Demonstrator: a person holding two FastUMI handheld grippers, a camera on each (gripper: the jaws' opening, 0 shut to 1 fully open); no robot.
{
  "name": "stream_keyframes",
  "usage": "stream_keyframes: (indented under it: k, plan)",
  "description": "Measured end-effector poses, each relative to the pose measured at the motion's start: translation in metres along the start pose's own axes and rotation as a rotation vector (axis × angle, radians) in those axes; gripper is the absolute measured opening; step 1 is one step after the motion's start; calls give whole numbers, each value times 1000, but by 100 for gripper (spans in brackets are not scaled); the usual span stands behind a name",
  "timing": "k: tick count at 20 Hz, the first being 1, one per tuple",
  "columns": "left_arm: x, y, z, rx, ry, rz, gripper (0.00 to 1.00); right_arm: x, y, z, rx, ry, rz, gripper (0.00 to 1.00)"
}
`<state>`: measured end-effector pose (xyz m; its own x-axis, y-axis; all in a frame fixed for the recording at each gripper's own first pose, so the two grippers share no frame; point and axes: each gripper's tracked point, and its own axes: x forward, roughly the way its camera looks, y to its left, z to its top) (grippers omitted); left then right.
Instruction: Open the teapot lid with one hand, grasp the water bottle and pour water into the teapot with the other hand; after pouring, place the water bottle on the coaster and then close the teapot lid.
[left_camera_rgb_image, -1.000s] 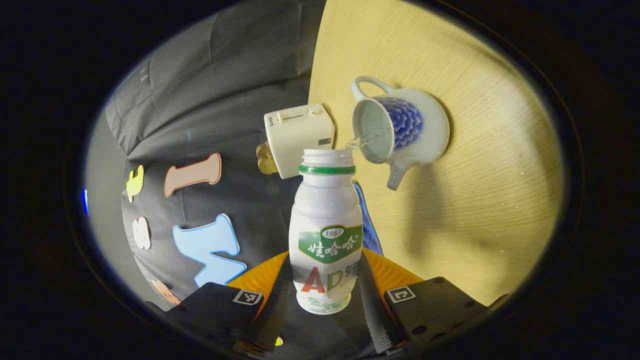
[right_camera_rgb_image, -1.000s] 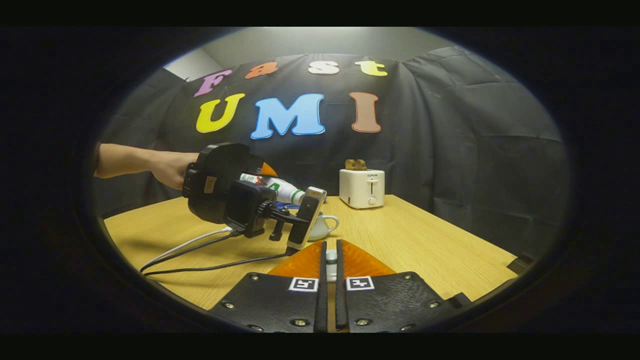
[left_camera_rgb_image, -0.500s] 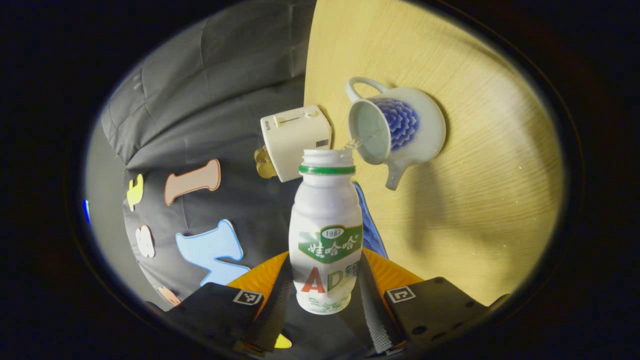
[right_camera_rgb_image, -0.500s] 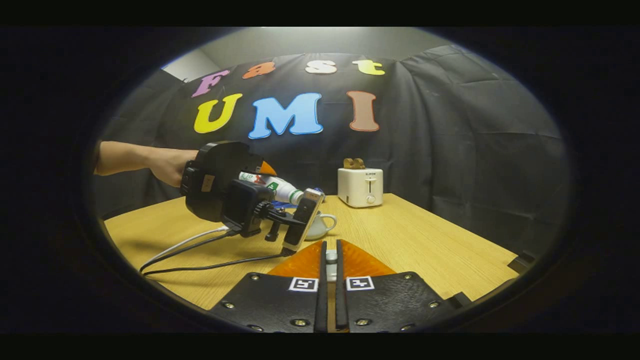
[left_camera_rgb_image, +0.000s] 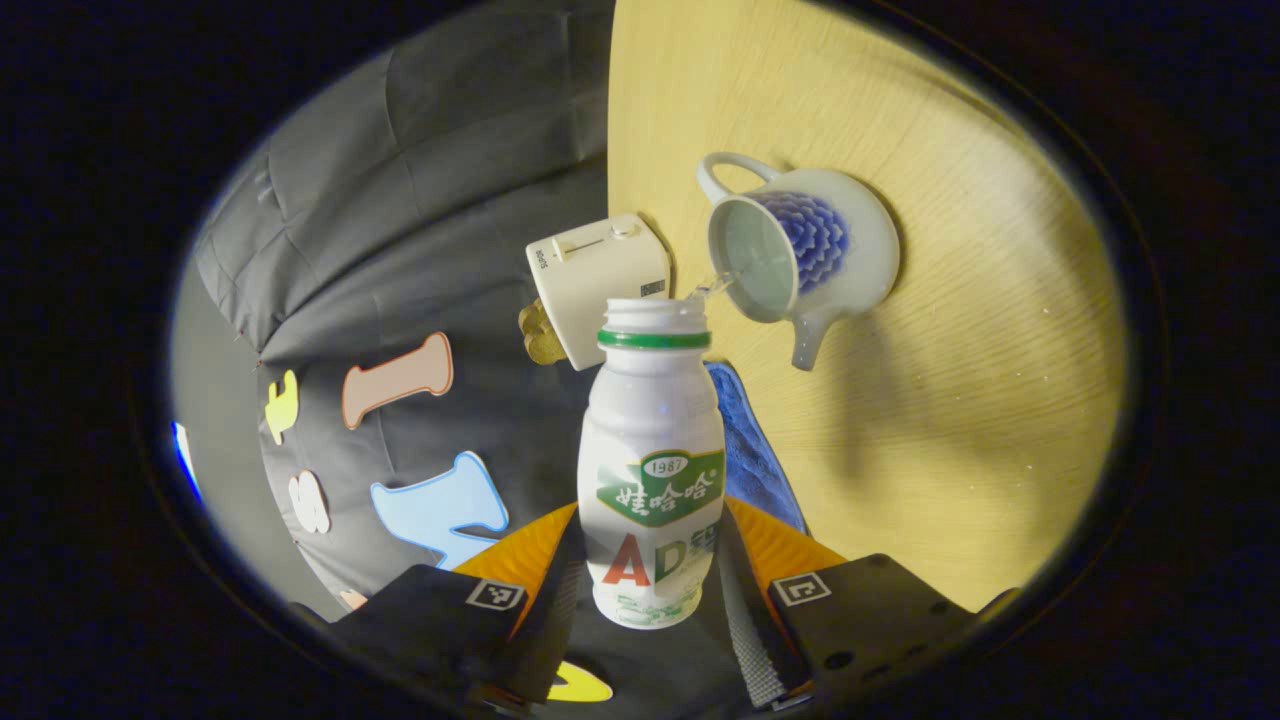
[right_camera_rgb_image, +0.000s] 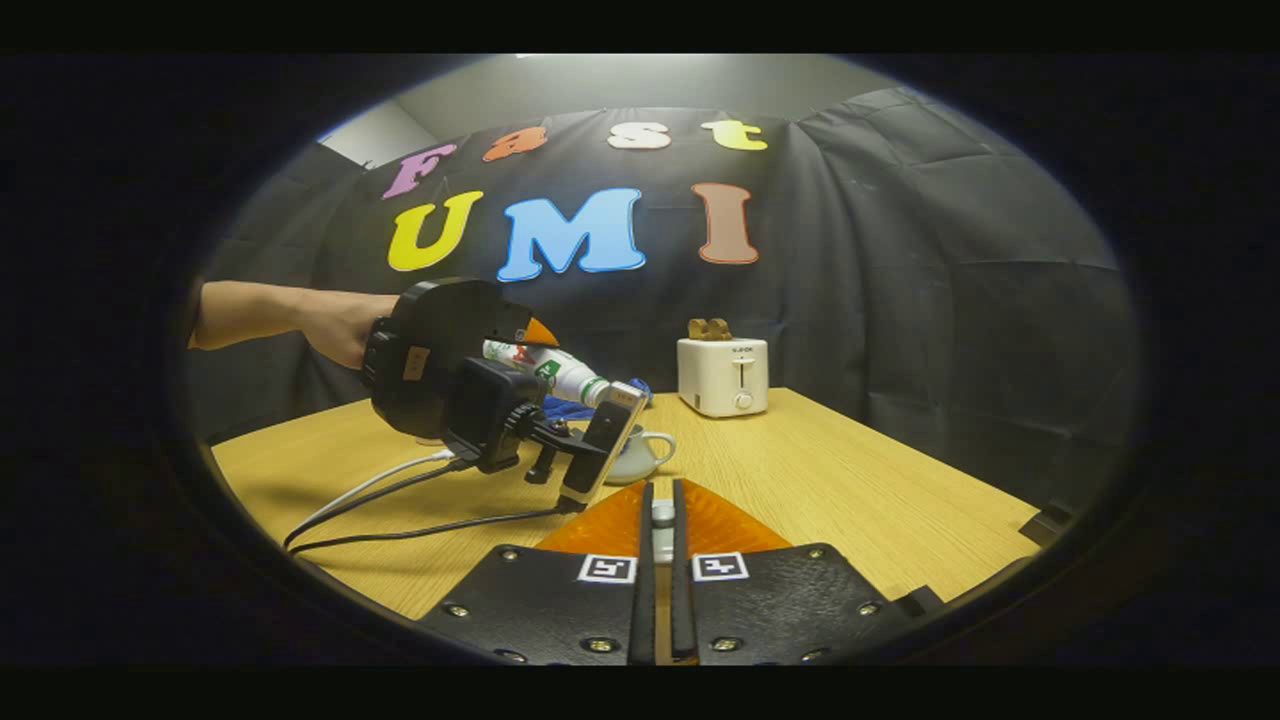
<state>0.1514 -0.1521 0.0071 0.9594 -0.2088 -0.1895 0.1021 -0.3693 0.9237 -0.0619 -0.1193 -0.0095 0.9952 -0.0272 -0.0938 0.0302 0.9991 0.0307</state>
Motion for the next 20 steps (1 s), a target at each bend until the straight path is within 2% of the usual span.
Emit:
stream_keyframes:
  k: [3,4,5,6,7,20]
  plan:
    - [0,0,-1,14,-1,9,75,1,-1,-1,1,1,3,6]
    - [0,-1,-1,14,-1,6,81,1,-1,0,7,1,3,6]
    - [0,1,0,11,-4,5,69,1,-2,-1,12,3,0,6]
    - [0,1,0,14,-4,6,81,1,-3,-1,15,4,-1,6]
    - [0,1,-1,18,-4,8,75,1,-2,-1,18,3,-1,6]
    - [1,0,-3,32,-7,-13,75,2,-7,-4,7,16,-12,6]
